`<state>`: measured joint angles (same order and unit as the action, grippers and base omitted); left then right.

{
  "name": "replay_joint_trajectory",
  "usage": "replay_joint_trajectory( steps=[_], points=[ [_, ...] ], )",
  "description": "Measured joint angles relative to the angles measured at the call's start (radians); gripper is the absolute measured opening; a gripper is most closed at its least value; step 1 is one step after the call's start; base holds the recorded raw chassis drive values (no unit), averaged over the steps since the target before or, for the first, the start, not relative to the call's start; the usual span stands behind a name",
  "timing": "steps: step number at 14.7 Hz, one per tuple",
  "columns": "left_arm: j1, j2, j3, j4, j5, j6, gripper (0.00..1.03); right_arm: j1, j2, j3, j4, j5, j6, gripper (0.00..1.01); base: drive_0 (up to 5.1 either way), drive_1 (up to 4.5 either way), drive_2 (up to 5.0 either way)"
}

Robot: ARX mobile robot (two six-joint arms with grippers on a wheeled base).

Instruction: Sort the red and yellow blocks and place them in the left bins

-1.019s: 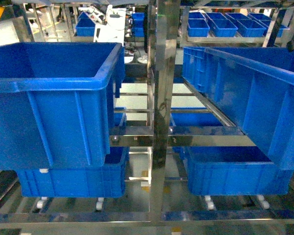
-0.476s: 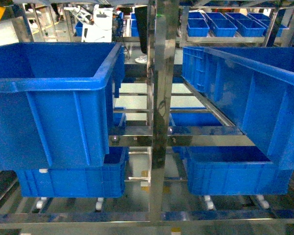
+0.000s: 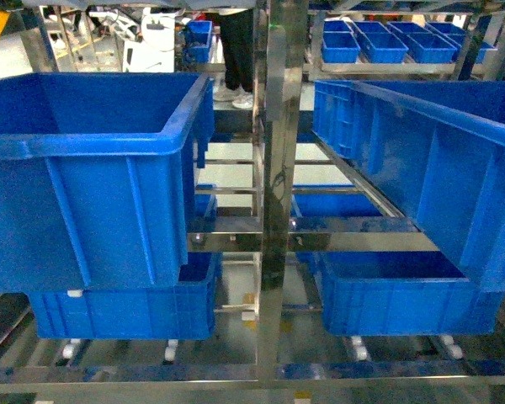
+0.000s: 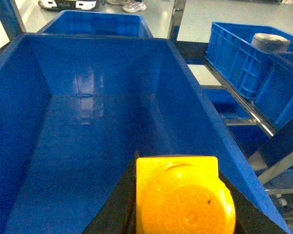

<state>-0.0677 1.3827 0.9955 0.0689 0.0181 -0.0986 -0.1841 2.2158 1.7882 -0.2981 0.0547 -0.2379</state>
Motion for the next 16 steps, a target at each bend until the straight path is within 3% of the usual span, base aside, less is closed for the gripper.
replay_joint_trajectory(
  steps=[1, 2, 5, 6, 8, 11, 16],
  points=[
    [0.000, 0.000, 0.000, 0.000, 0.000, 0.000, 0.27, 0.000, 0.002, 0.000, 0.010, -0.004, -0.002, 0.31, 0.0, 0.00, 0.0],
    [0.000, 0.000, 0.000, 0.000, 0.000, 0.000, 0.27, 0.000, 0.002, 0.001, 0.002, -0.011, 0.004, 0.42, 0.0, 0.00, 0.0],
    [0.000, 0.000, 0.000, 0.000, 0.000, 0.000, 0.27, 0.017, 0.000, -0.007, 0.045, -0.037, 0.008, 0.87, 0.0, 0.00, 0.0],
    [0.000, 0.000, 0.000, 0.000, 0.000, 0.000, 0.27, 0.022, -0.005, -0.009, 0.046, -0.044, 0.008, 0.96, 0.0, 0.00, 0.0],
    [0.000, 0.000, 0.000, 0.000, 0.000, 0.000, 0.27, 0.042, -0.028, -0.018, 0.051, -0.061, 0.012, 0.97, 0.0, 0.00, 0.0],
    [0.000, 0.000, 0.000, 0.001, 0.000, 0.000, 0.27, 0.090, -0.112, -0.024, -0.021, -0.116, 0.048, 0.98, 0.0, 0.00, 0.0],
    [0.000, 0.000, 0.000, -0.001, 0.000, 0.000, 0.27, 0.173, -0.311, -0.205, -0.050, -0.146, 0.093, 0.98, 0.0, 0.00, 0.0]
  ],
)
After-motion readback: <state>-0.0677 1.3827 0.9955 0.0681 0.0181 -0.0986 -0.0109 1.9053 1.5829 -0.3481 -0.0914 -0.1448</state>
